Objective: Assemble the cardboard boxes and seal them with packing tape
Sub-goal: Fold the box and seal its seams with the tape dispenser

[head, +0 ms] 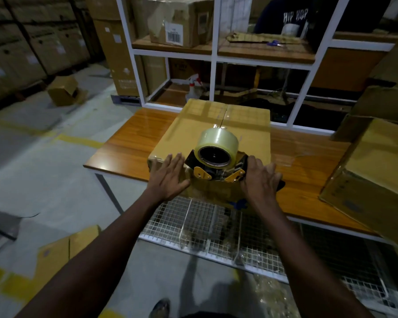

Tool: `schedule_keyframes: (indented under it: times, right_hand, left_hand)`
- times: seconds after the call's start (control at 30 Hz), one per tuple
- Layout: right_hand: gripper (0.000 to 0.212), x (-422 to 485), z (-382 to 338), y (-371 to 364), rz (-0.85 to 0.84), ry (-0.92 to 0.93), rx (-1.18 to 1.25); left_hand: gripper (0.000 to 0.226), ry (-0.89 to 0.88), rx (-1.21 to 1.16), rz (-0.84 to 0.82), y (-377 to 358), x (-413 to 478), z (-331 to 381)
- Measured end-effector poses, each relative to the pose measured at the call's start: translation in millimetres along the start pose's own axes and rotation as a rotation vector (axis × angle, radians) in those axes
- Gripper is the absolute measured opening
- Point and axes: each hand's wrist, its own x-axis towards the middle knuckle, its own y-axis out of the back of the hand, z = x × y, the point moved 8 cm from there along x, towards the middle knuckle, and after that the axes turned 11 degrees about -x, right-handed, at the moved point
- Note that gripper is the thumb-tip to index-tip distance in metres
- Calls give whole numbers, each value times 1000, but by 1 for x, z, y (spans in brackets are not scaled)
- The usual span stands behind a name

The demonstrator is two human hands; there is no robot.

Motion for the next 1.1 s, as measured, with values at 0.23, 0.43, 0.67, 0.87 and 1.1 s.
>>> schedule_keyframes:
  times: [0.23,0.43,0.67,0.87,1.1]
  right_hand:
    - [33,-5,32,-5,-28,17,89]
    - [34,-18,104,1,-1,-82,77]
    - [46,-13,97,8,13,-3,-29]
    - [43,-12,104,8,22,9,-9]
    - [41,-27,165,2,60,-89,33]
  left_hand:
    - [96,34,34,-11,-8,-3,-3]
    - [98,110,20,-17,-8,-2,0]
    - [101,17,18,-77,-9,4,68]
    - [97,-34,43,-45,-22,1,78]
    - [95,-17,26,-17,-24,4,81]
